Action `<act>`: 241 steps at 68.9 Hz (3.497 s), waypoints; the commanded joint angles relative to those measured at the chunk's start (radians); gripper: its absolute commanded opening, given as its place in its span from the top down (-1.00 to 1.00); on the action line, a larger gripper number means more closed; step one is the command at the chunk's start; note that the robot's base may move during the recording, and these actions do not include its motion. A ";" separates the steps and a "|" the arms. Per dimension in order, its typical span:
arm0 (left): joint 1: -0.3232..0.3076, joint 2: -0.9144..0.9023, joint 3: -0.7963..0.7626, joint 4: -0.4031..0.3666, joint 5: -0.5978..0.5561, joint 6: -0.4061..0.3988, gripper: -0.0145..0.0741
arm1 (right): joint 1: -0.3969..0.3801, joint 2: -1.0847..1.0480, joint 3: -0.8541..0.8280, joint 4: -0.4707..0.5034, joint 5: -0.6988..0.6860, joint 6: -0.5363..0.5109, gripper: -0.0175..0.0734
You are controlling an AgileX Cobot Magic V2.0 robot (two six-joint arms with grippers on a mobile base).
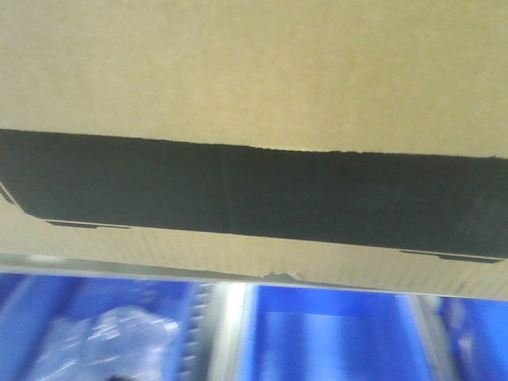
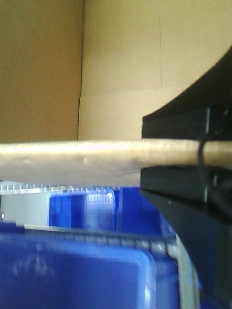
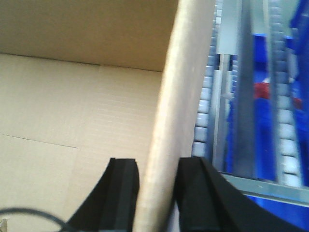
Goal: Grab box from left shelf to table start
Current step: 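Hold the box with both grippers while the base turns away, then carry the box with both grippers while driving across the floor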
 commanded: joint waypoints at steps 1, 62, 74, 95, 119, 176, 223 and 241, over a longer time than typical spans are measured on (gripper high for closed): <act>-0.014 -0.014 -0.042 -0.088 -0.183 -0.015 0.91 | 0.004 0.003 -0.036 0.035 -0.149 -0.021 0.49; -0.014 -0.014 -0.042 -0.088 -0.183 -0.015 0.91 | 0.004 0.003 -0.036 0.035 -0.149 -0.021 0.49; -0.014 -0.014 -0.042 -0.088 -0.183 -0.015 0.91 | 0.004 0.003 -0.036 0.035 -0.149 -0.021 0.49; -0.014 -0.014 -0.042 -0.088 -0.183 -0.015 0.91 | 0.004 0.003 -0.036 0.035 -0.149 -0.021 0.49; -0.014 -0.014 -0.042 -0.088 -0.183 -0.015 0.91 | 0.004 0.003 -0.036 0.035 -0.149 -0.021 0.49; -0.014 -0.014 -0.042 -0.088 -0.183 -0.015 0.91 | 0.004 0.003 -0.036 0.035 -0.149 -0.021 0.49; -0.014 -0.014 -0.042 -0.088 -0.183 -0.015 0.91 | 0.004 0.003 -0.036 0.035 -0.149 -0.021 0.49; -0.014 -0.014 -0.042 -0.088 -0.183 -0.015 0.91 | 0.004 0.003 -0.036 0.035 -0.149 -0.021 0.49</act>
